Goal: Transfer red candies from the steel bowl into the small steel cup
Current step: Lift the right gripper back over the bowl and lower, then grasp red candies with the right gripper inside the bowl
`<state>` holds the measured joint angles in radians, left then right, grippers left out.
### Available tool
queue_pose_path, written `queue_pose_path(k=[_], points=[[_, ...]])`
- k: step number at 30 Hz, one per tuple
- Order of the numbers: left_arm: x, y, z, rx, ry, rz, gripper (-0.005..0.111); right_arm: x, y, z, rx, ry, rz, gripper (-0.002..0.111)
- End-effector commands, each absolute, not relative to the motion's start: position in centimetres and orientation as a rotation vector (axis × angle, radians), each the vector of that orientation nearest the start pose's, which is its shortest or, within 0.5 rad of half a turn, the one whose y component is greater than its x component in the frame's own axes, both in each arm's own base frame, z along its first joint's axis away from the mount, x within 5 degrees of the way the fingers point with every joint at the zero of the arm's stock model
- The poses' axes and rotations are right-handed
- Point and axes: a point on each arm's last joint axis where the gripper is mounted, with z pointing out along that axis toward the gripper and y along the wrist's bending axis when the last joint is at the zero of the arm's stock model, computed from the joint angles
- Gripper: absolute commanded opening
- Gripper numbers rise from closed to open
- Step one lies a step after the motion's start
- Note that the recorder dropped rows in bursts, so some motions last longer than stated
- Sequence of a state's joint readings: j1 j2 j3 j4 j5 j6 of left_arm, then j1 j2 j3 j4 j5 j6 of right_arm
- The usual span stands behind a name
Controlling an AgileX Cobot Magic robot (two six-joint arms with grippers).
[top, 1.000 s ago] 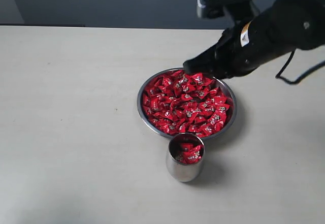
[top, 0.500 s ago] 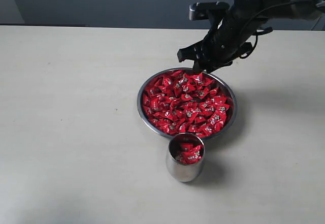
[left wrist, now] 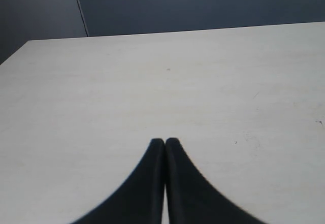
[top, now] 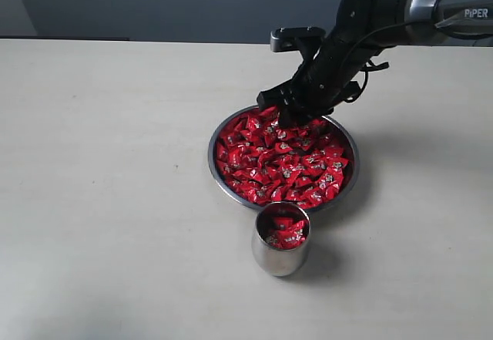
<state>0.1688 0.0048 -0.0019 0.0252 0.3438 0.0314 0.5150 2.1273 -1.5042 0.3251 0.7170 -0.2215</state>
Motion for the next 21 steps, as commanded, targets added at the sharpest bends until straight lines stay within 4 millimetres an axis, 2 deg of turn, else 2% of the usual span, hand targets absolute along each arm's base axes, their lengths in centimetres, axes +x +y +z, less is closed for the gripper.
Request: queue_pose_path(k=[1, 4, 9, 11, 14, 15, 21], points=[[5.28, 0.99, 18.3, -0.111, 1.817, 0.168, 0.0, 37.53, 23.26, 13.83, -0.754, 2.754, 0.412, 0.031], [5.28, 0.99, 18.3, -0.111, 1.817, 0.168, 0.0, 37.57, 23.28, 12.87, -0.755, 2.773, 0.406, 0.031], [5.28, 0.99, 18.3, -0.111, 1.817, 0.168, 0.0, 37.76, 23.35, 13.09, -0.755, 2.759, 0.404, 0.031], [5.28, 0.99, 18.3, -0.111, 1.817, 0.168, 0.0, 37.81, 23.37, 13.14, -0.754, 2.755, 0.404, 0.025], [5.28, 0.99, 18.3, -0.111, 1.817, 0.168, 0.0, 37.82, 23.35, 13.14, -0.758, 2.754, 0.4, 0.002], [5.28, 0.99, 18.3, -0.111, 1.817, 0.168, 0.0, 37.83, 23.32, 13.13, -0.762, 2.753, 0.394, 0.0], [5.28, 0.99, 18.3, -0.111, 1.817, 0.168, 0.0, 37.57, 23.16, 13.35, -0.79, 2.773, 0.382, 0.0]])
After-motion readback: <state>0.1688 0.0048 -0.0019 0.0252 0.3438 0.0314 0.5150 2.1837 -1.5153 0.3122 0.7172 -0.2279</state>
